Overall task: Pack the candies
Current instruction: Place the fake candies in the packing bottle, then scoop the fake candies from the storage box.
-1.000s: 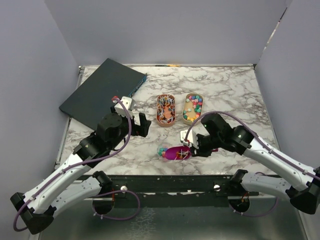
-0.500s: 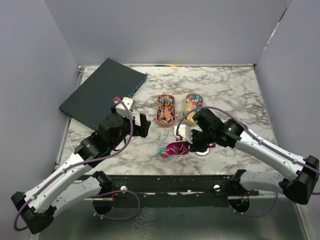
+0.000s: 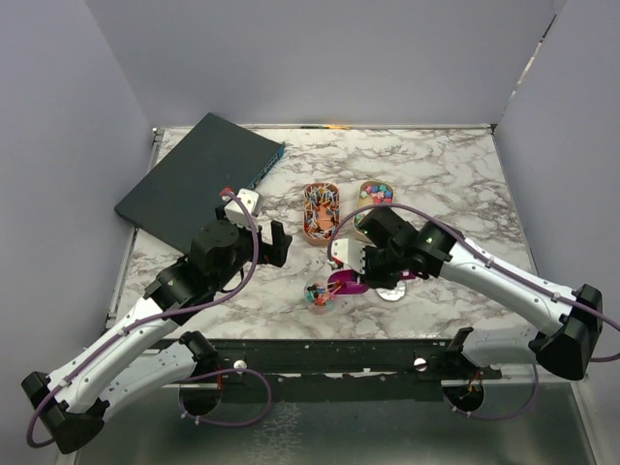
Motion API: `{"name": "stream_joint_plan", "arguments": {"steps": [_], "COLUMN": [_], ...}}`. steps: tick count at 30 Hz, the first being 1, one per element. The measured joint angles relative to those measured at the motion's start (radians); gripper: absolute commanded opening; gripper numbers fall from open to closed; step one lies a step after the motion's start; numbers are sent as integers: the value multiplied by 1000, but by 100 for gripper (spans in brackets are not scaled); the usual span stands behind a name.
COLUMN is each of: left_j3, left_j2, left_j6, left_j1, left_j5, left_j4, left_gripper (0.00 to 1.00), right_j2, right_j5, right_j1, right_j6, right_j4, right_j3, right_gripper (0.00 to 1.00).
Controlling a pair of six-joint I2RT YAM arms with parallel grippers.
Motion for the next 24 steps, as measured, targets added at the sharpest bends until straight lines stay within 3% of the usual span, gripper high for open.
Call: {"name": "stream_joint_plan", "arguments": {"steps": [24], "left_j3": [-6], "left_j2": [-37], "left_j6": [7], "left_j1": [6], "left_j5": [-1], "left_j4": [0], "left_gripper": [99], "right_j2": [66], "right_j5": [236], "right_j1": [56], "right_j6": [28], "right_j4": [-103], "right_j3": [231], "right_gripper": [1]}}
